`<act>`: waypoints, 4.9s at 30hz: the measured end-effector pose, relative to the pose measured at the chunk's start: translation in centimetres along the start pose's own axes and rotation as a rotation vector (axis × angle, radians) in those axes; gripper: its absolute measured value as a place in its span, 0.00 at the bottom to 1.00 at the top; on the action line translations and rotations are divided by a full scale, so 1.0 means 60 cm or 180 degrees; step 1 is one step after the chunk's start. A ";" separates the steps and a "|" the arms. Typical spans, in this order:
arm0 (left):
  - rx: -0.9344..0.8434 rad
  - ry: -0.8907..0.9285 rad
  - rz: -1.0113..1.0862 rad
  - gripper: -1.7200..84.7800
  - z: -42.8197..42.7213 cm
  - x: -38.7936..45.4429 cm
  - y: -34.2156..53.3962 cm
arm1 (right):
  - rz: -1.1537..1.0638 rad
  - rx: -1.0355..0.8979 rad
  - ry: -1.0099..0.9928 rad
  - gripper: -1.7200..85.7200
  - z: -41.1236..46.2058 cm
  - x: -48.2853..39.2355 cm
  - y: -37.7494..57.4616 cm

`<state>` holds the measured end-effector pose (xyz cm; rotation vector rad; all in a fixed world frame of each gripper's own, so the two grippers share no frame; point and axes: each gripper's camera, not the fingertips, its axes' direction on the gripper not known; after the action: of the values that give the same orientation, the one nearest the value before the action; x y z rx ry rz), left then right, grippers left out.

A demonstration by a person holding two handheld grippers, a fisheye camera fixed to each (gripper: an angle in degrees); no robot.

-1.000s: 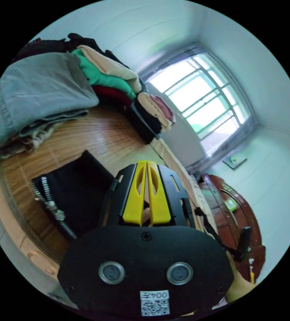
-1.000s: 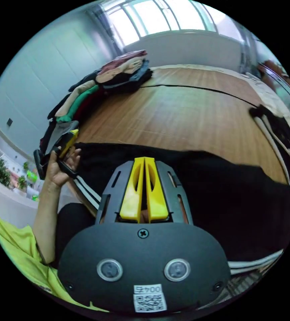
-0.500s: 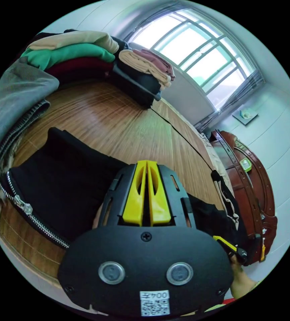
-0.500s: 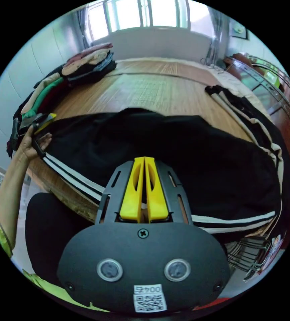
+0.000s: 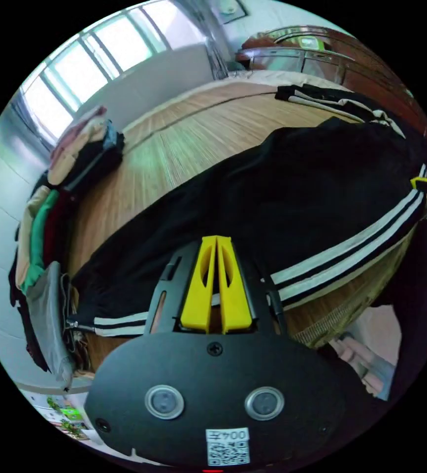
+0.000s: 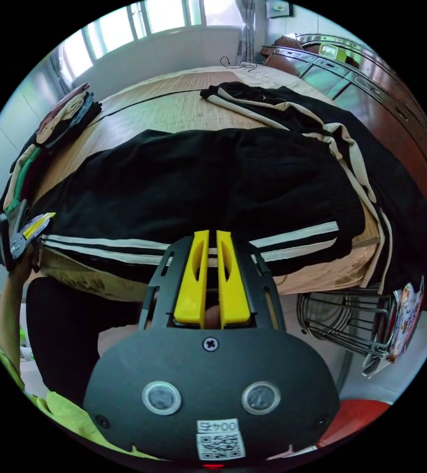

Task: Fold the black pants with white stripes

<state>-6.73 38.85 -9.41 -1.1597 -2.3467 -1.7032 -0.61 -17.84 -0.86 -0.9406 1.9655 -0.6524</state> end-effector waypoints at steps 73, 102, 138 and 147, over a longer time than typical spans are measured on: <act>0.0556 0.1610 0.1842 0.03 0.212 0.071 -0.202 | -0.3075 0.0576 -0.0905 0.02 0.039 -0.268 -0.044; -0.1488 0.3992 -0.1005 0.16 0.481 -0.180 -0.703 | -0.3195 0.0396 -0.1477 0.01 0.005 -0.264 -0.029; -0.2098 0.4029 -0.0321 0.11 0.528 -0.263 -0.873 | -0.3316 -0.0464 -0.1623 0.01 0.210 -0.224 -0.050; -0.1727 0.3685 -0.0408 0.03 0.522 -0.236 -0.915 | -0.3210 -0.0440 -0.1691 0.01 0.243 -0.183 -0.047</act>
<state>-15.44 49.89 -72.66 0.1059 -1.2848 -2.2121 16.92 -11.97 -1.18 -1.9774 0.9884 -0.6914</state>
